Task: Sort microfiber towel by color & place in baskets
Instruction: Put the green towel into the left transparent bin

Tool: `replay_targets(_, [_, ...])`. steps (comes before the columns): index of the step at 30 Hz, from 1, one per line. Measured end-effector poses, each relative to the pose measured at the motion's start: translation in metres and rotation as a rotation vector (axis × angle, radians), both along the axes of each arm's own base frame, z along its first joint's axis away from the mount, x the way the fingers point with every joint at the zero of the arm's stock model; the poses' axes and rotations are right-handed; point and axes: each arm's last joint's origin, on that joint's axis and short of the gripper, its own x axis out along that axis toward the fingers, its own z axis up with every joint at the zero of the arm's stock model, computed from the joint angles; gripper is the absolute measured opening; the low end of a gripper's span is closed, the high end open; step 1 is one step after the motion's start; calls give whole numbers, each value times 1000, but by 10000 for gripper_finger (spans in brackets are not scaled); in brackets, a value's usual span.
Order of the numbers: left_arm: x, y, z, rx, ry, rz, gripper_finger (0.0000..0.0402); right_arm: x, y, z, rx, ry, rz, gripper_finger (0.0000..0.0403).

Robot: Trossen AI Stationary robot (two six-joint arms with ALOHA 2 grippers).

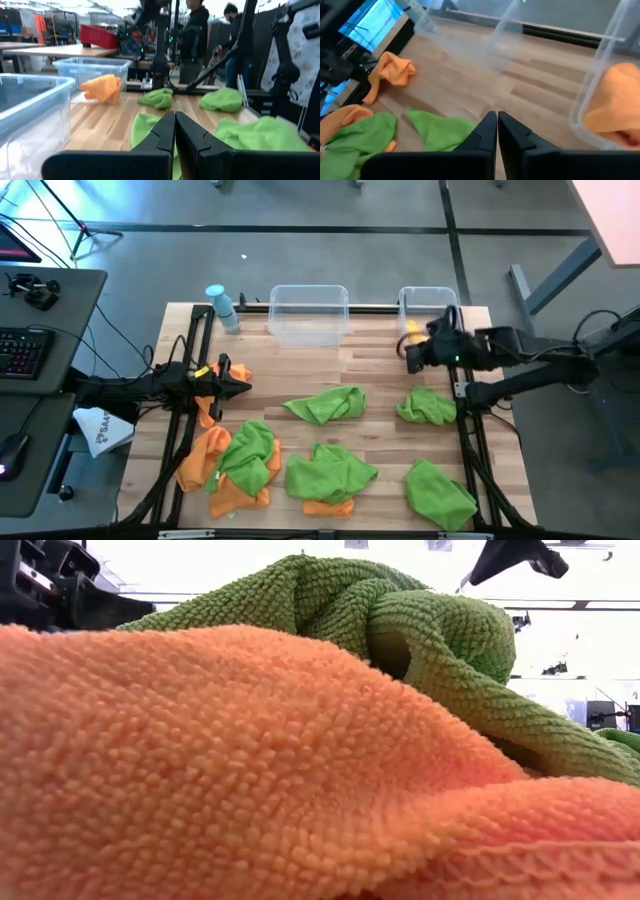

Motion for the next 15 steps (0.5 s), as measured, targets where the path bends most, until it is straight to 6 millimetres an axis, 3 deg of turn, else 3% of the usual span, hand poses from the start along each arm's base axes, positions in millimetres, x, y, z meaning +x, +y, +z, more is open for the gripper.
replay_targets(9, [-2, 0, 12, -21, -121, -13, 0, 26, 31, -18, -42, 142, 203, 1])
replay_targets(15, [0, -3, 27, -45, 40, -1, 0, 33, 39, -33, -95, 317, 306, 1])
